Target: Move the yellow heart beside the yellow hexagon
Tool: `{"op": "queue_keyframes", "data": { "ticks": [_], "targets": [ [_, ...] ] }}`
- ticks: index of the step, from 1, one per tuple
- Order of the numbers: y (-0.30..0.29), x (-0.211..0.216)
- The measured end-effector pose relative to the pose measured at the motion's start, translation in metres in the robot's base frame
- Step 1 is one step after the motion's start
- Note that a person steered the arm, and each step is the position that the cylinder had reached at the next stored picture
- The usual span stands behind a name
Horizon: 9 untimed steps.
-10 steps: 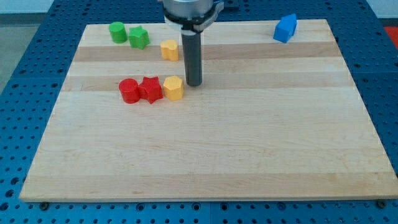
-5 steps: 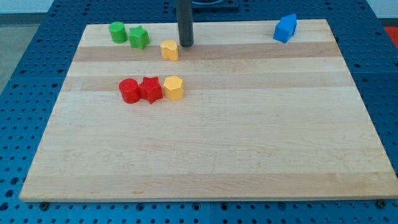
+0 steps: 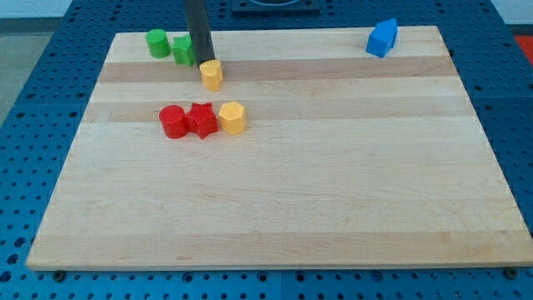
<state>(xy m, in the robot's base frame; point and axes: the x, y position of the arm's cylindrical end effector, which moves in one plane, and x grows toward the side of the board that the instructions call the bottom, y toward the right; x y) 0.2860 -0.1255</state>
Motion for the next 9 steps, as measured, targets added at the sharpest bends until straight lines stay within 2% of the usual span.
{"op": "queue_keyframes", "data": {
  "ticks": [4,9],
  "targets": [
    [0.001,0.049],
    [0.060,0.055]
  ]
}}
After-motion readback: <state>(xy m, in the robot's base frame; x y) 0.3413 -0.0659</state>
